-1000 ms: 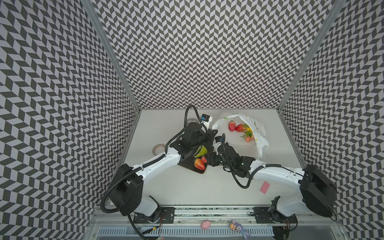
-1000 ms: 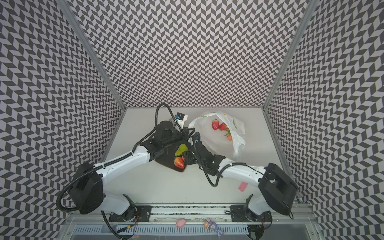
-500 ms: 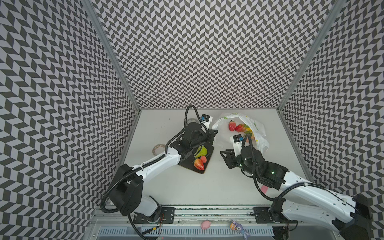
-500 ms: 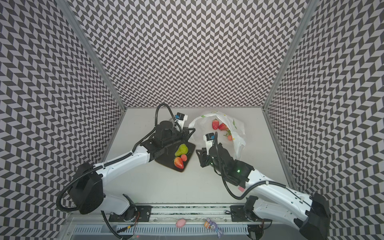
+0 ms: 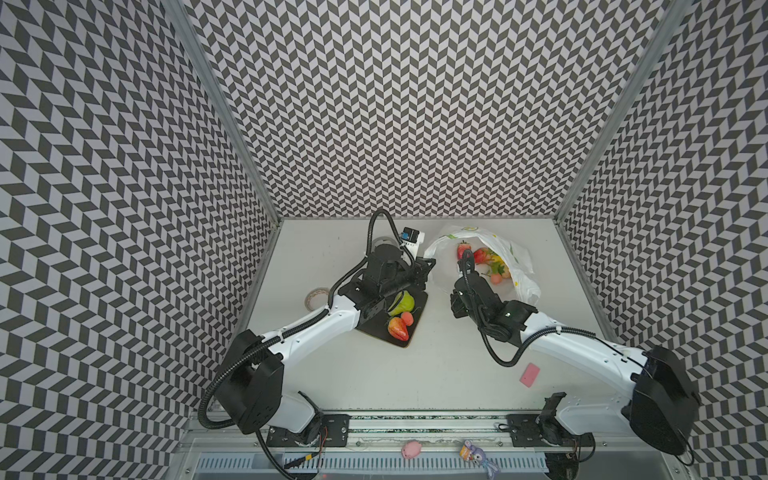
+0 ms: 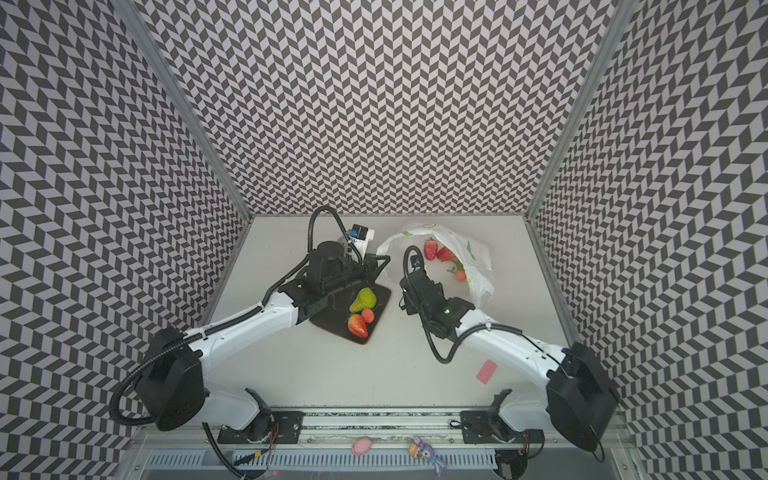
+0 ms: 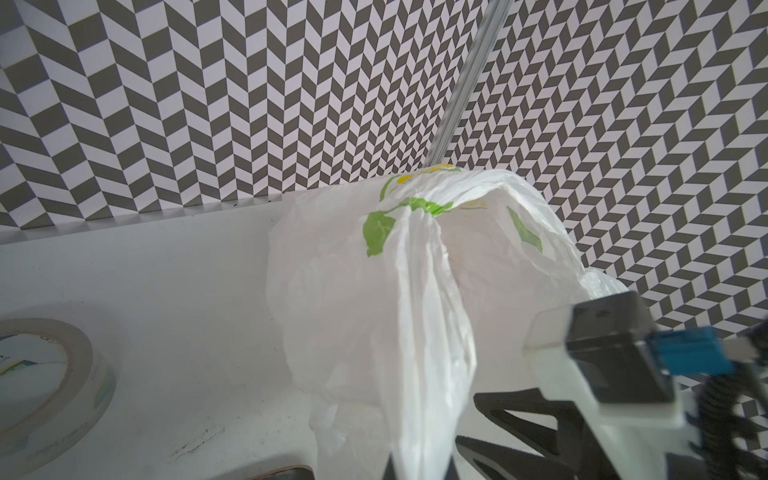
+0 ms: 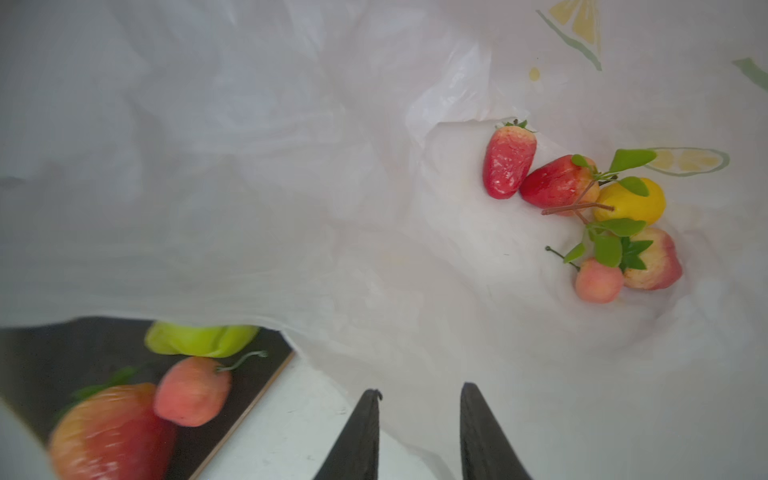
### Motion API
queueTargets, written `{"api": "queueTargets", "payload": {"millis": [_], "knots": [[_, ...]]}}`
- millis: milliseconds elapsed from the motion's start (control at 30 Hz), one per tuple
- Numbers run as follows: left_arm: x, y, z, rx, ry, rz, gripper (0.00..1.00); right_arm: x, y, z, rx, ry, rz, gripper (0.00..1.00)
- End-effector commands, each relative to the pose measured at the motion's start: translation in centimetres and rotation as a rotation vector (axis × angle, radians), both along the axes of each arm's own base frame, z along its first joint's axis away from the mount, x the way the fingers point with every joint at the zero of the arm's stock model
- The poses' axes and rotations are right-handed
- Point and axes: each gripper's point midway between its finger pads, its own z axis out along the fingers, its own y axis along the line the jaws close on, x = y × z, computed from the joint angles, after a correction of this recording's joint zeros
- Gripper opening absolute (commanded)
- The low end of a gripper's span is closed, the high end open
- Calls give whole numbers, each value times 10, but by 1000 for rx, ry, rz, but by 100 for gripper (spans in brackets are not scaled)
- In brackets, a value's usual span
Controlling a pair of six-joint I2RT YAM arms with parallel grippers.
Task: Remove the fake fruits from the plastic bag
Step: 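Move the open right gripper back into the bag mouth above the fruits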
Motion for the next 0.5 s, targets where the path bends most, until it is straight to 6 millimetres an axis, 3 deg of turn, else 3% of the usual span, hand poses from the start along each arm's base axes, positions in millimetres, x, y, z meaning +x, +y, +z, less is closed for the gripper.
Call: {"api": "queueTargets", "payload": {"millis": [0,300,467], "knots": [[-4,0,24,-33,-44,-12,0,24,-19,5,-166,-41,27,31],[-12,-2,28,-39,-48,-27,0,57,-66,-39,-284,90,-63,31],[-22,-8,21,-35,-31,-51,0,71,-89,-52,-174,128,-205,42]]}}
